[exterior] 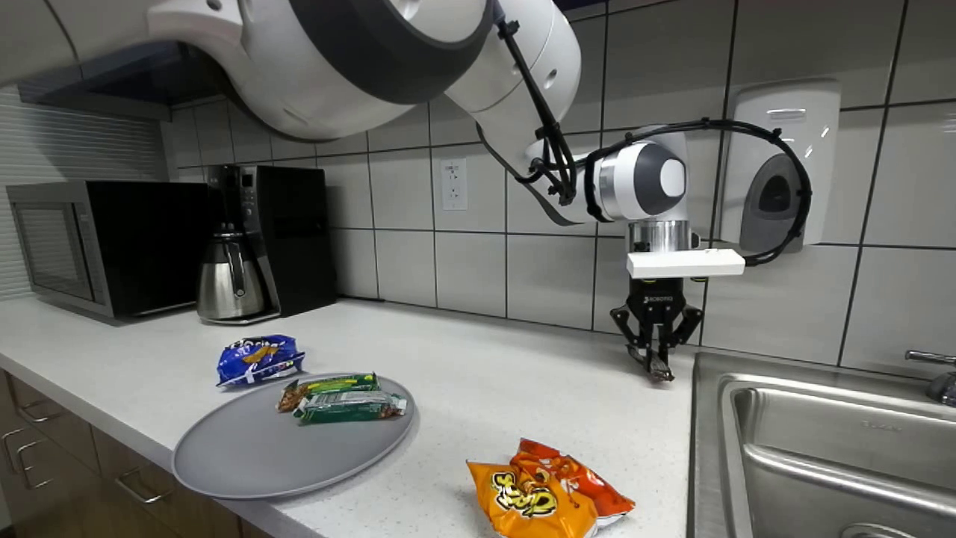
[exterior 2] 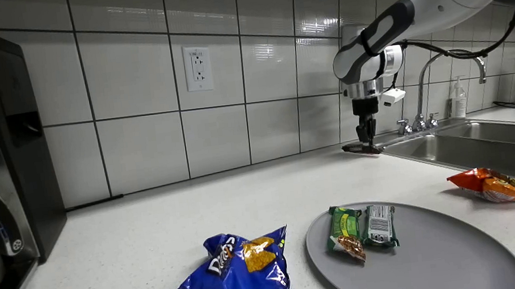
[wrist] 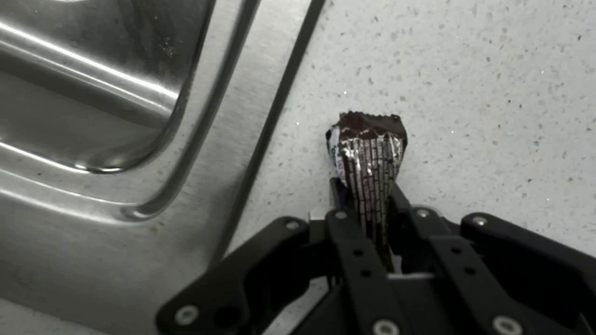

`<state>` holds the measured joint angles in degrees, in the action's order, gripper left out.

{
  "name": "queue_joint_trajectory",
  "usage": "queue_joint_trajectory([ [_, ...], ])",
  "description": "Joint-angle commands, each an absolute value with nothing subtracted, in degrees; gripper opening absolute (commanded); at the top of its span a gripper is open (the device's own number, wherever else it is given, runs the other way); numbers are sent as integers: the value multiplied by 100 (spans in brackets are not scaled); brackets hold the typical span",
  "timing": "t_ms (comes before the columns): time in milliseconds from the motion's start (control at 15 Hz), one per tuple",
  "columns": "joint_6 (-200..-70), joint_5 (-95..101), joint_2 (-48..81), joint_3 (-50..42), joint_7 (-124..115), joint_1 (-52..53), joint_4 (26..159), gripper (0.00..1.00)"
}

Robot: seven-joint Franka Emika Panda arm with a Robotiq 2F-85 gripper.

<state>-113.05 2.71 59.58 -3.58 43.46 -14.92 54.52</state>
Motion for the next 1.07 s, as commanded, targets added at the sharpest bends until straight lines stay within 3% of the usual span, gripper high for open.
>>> queue_joint_trajectory([
  [0, -11490, 238, 5473, -352, 4259, -1465, 6061, 5],
  [1000, -12163, 265, 3983, -165, 4198, -1475, 8229, 5],
])
